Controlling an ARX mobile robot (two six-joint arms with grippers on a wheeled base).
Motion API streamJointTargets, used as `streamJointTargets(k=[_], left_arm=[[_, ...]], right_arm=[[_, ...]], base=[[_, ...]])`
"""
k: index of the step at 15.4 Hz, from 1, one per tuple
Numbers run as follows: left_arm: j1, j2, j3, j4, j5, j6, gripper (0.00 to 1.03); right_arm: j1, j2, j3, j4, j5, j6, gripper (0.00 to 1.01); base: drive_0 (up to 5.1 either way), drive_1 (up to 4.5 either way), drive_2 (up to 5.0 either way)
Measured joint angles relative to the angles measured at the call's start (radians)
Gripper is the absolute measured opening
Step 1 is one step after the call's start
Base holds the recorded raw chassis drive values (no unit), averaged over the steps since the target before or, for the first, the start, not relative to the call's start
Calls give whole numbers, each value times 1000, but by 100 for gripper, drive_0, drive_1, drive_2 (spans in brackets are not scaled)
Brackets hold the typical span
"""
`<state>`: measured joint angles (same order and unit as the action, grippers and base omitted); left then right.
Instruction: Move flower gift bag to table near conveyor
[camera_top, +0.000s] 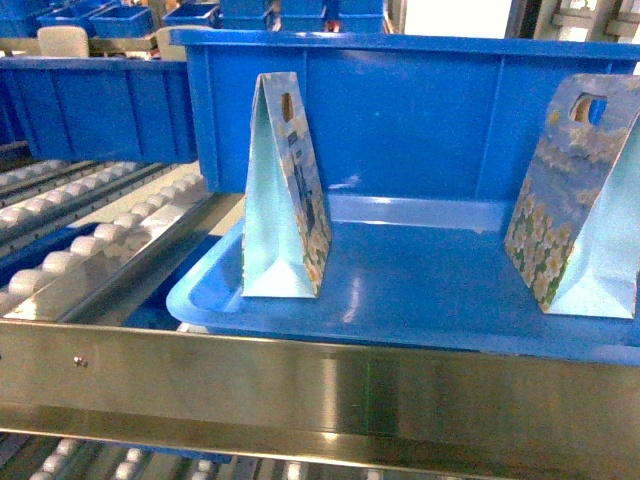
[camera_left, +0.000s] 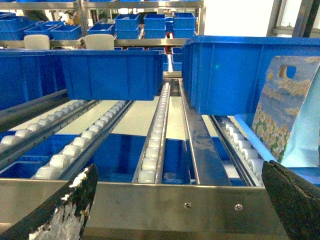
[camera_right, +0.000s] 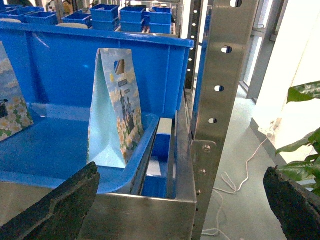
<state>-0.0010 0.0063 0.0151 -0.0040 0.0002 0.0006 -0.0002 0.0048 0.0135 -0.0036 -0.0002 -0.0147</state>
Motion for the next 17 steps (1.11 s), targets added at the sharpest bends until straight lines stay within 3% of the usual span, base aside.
streamJointTargets(k=[12,13,15,17], left_arm=[[0,0,0,0,0,0,98],[37,3,0,12,50,-2,98],[100,117,0,162,119,-6,98],[85,381,4,433,156,-13,98]], right_arm=[[0,0,0,0,0,0,98],[27,3,0,-1,31,0,98],[52,138,0,167,38,-6,98],[51,389,18,398,31,-13,98]], base=[[0,0,0],[0,0,0],[0,0,0],[0,0,0]])
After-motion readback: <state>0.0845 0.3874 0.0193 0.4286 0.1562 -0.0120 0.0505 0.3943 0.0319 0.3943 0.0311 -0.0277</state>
